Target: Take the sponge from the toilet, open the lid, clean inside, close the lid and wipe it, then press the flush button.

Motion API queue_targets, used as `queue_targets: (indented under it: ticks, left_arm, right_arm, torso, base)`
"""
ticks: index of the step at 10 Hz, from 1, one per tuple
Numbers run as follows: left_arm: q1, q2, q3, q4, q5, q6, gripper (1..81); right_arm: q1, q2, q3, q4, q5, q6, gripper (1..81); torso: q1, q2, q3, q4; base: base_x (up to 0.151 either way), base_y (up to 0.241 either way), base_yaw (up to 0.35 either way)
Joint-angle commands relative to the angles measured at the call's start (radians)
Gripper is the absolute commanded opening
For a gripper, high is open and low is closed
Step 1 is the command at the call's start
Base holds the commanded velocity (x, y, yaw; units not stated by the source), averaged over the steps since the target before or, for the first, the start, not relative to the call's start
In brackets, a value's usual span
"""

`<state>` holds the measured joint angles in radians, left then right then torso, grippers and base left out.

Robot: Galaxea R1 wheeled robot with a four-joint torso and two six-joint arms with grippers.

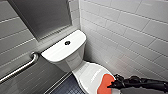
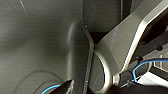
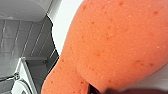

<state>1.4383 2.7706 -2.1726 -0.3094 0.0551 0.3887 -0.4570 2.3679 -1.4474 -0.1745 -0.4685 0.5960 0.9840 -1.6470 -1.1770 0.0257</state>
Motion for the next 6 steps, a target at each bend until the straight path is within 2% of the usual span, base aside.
queue_targets:
  ticks: [1, 3, 6]
  left_arm:
    - [0.017, -0.009, 0.016, 0.004, 0.100, 0.004, 81.1]
    - [0.015, -0.009, 0.016, 0.004, 0.100, 0.004, 81.1]
    - [0.015, -0.008, 0.013, 0.004, 0.100, 0.004, 81.1]
  right_arm:
    - [0.187, 0.101, -0.074, -0.077, -0.119, 0.004, 1.0]
    - [0.227, 0.192, -0.147, -0.108, -0.050, 0.016, 1.0]
    - [0.247, 0.391, -0.365, -0.108, -0.036, 0.036, 1.0]
  torso:
    - [0.000, 0.000, 0.000, 0.000]
    - [0.000, 0.000, 0.000, 0.000]
    - [0.000, 0.000, 0.000, 0.000]
  base:
    - [0.000, 0.000, 0.000]
    - [0.000, 0.000, 0.000]
    - [0.000, 0.000, 0.000]
